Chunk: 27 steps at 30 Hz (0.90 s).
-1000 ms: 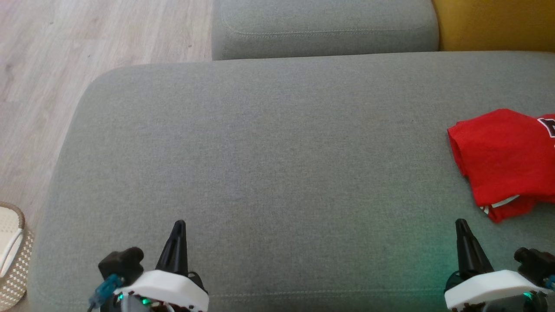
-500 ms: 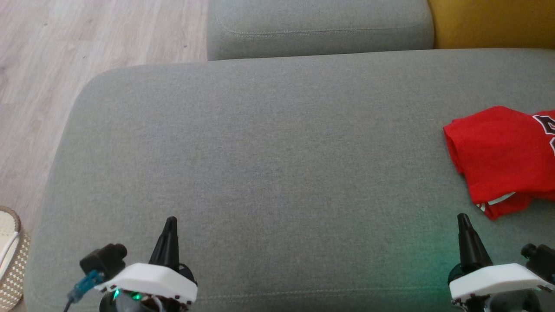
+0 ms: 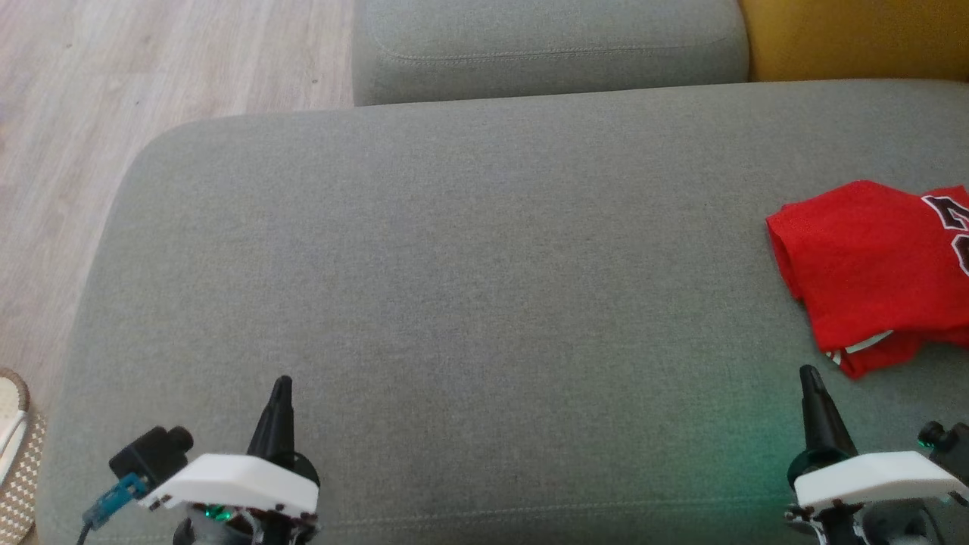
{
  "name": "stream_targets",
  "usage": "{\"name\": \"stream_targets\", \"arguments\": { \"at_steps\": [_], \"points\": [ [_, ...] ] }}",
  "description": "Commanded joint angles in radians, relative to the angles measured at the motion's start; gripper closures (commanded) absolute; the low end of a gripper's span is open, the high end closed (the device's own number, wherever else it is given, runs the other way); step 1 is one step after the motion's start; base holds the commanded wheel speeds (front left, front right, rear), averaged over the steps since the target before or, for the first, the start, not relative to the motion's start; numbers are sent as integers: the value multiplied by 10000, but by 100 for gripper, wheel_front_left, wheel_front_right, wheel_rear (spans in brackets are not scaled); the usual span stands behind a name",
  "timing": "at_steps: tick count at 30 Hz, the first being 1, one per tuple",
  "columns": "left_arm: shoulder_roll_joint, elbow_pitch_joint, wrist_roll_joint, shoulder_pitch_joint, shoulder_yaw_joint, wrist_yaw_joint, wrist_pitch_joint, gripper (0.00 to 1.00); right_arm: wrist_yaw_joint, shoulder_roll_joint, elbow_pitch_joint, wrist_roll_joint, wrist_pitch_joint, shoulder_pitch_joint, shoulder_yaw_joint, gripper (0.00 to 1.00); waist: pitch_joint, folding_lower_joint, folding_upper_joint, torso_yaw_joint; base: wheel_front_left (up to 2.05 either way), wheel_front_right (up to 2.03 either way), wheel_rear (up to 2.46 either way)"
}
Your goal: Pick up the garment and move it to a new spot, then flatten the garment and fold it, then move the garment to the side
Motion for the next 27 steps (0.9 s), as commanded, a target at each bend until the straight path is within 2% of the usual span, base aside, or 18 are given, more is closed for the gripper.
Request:
{"name": "stream_targets", "arguments": {
  "at_steps": [1, 27],
  "points": [
    [161, -274, -228, -585, 262, -59, 41, 100, -2, -98, -288, 241, 47, -537, 60, 100, 1, 0, 0, -7, 0, 0, 0],
    [180, -60, -3304, -938, 1137, -622, 776, 100, -2, -129, -232, 3236, 800, -934, 84, 100, 34, 0, 0, -256, 0, 0, 0]
  ]
}}
